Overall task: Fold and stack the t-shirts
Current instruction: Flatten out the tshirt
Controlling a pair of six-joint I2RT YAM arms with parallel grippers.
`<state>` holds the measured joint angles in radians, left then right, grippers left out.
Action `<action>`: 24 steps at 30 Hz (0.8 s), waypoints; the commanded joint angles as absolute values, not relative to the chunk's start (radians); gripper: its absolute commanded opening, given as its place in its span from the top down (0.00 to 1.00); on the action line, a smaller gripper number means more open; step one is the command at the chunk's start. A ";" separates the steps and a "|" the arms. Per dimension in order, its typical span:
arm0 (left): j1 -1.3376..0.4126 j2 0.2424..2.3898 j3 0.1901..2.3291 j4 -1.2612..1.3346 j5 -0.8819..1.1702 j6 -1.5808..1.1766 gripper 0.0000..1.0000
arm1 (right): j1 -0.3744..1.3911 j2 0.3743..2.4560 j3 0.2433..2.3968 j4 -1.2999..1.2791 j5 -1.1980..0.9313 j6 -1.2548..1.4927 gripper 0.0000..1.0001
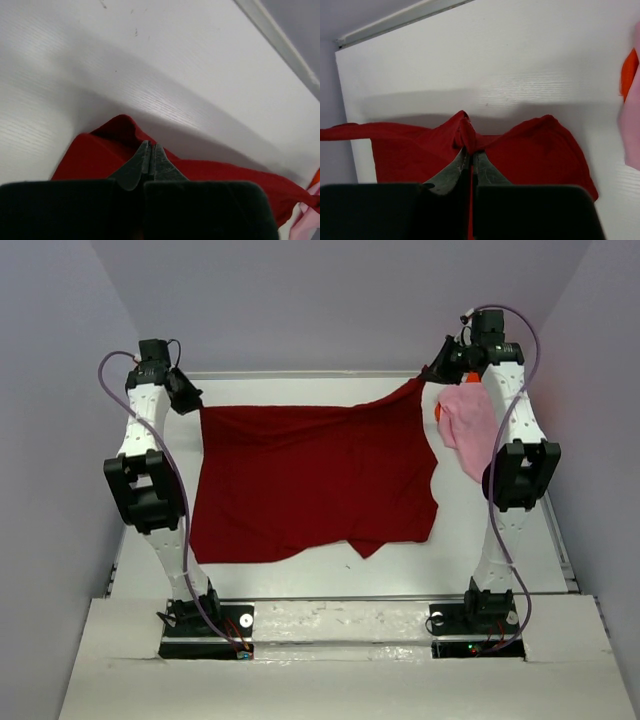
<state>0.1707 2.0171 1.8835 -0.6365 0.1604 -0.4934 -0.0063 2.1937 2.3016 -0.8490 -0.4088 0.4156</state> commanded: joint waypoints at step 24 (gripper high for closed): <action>0.126 0.739 1.434 -0.593 0.305 -0.614 1.00 | -0.002 0.836 1.684 -0.807 -0.442 0.391 1.00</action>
